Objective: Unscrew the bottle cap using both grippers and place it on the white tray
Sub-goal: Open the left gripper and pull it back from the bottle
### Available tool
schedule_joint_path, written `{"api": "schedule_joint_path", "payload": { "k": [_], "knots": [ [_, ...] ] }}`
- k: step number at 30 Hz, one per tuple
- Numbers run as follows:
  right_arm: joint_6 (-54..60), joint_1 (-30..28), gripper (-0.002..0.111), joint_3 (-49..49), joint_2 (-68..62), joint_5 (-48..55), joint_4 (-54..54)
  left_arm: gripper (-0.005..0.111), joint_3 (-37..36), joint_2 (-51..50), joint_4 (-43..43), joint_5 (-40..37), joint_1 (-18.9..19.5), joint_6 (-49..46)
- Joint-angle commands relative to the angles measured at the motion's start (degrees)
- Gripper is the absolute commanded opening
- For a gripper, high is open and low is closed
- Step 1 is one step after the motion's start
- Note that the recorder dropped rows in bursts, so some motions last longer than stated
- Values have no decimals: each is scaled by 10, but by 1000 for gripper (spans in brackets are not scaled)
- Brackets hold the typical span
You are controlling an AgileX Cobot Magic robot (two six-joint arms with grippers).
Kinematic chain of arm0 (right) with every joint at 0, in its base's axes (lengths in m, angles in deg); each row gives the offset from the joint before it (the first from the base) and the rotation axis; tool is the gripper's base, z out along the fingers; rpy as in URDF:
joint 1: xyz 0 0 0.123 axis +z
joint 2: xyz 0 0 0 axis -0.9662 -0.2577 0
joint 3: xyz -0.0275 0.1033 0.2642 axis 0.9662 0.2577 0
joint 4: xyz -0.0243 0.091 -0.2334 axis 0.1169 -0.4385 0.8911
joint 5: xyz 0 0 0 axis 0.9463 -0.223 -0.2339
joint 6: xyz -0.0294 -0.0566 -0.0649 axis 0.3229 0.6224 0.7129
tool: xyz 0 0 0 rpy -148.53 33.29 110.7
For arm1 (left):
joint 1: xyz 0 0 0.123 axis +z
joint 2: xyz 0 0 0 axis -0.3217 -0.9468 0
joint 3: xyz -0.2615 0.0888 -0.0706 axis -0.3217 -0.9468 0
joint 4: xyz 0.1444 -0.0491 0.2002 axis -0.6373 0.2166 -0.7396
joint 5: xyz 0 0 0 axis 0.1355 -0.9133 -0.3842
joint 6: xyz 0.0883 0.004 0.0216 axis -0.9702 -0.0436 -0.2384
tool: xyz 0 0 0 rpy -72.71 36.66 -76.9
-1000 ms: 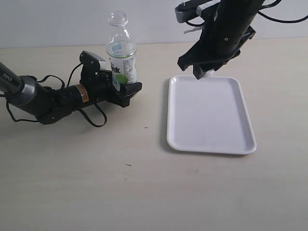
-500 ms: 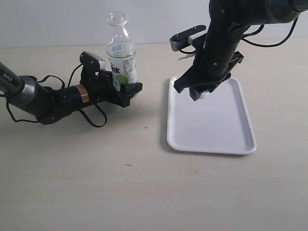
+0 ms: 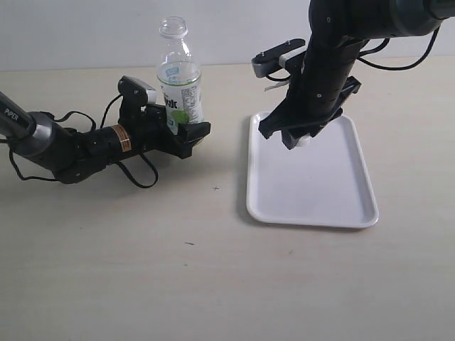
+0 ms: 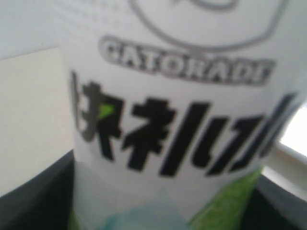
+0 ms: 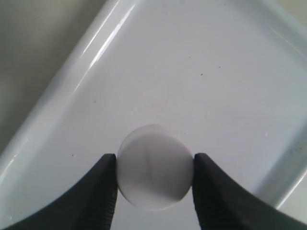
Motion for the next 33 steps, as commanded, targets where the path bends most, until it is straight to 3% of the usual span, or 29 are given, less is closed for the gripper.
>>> {"api": "schedule_joint_path", "payload": {
  "k": [1,4,9,16,24,33],
  "knots": [
    [4,-3,0,1,2,-5,4,66,0,3,8,15,-2,4],
    [4,-3,0,1,2,-5,4,80,0,3,8,15,-2,4],
    [14,-3,0,1,2,-4,4,89,0,4,-4,15,-2,-1],
    [16,-3,0,1,2,-4,7,91,0,10,-24,11,0,-14],
    [14,-3,0,1,2,-5,18,91,-11,24,-41,-25,27,4],
    [14,-3,0,1,2,-9,19,90,-20,27,-78,-23,26,12]
  ]
}}
